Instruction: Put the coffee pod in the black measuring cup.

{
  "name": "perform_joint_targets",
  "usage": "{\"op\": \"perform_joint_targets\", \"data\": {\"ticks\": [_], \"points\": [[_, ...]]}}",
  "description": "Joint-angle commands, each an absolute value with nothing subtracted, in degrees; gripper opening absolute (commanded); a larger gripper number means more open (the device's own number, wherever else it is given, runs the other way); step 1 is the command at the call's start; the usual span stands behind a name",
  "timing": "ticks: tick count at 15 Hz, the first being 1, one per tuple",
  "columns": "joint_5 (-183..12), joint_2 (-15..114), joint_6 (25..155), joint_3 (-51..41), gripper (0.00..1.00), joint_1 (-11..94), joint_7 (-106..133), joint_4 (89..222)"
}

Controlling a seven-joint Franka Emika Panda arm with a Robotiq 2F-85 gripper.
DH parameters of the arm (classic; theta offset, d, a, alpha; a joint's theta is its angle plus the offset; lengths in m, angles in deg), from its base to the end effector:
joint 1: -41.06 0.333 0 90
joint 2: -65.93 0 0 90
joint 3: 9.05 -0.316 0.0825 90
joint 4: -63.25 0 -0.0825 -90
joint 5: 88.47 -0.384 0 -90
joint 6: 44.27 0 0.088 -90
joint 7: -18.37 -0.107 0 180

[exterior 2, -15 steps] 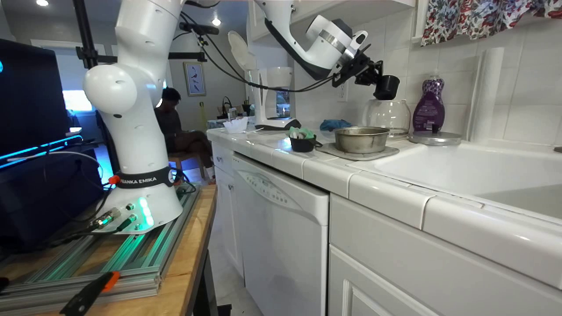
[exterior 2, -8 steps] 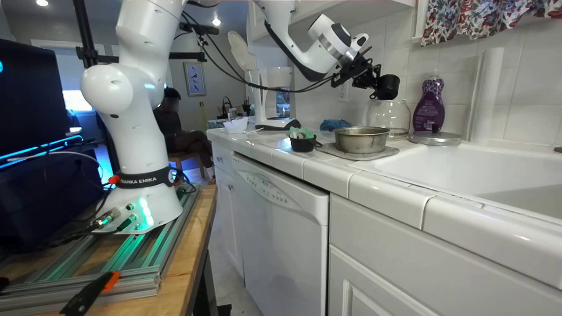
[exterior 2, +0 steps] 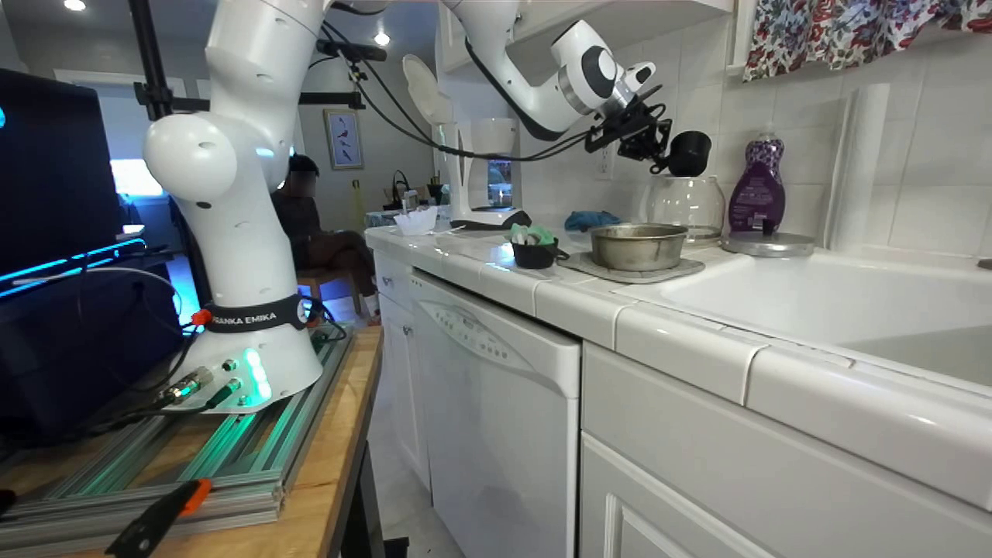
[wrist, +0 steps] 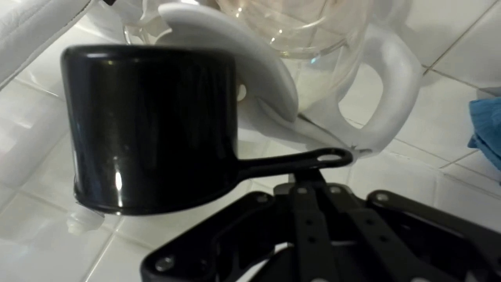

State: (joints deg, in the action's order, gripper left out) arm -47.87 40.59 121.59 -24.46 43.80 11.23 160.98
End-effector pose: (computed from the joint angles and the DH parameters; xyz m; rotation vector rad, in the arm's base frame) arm 0.6670 0.2299 0.4259 2.5682 0.9999 1.1626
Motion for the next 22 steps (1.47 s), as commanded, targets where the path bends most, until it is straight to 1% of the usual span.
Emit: {"op": "perform_joint_targets", "data": {"ticks": [1, 9, 18, 22], "points": [[-57.0, 41.2, 120.3, -22.5, 0.00, 46.3, 20.7, 161.4], [-65.6, 41.1, 120.3, -21.0, 0.00, 48.5, 32.6, 161.0], [-64.4, 41.5, 119.1, -16.4, 0.00, 51.7, 31.5, 160.2], [-64.0, 41.3, 119.8, -15.8, 0.00, 52.4, 32.3, 160.2]]}}
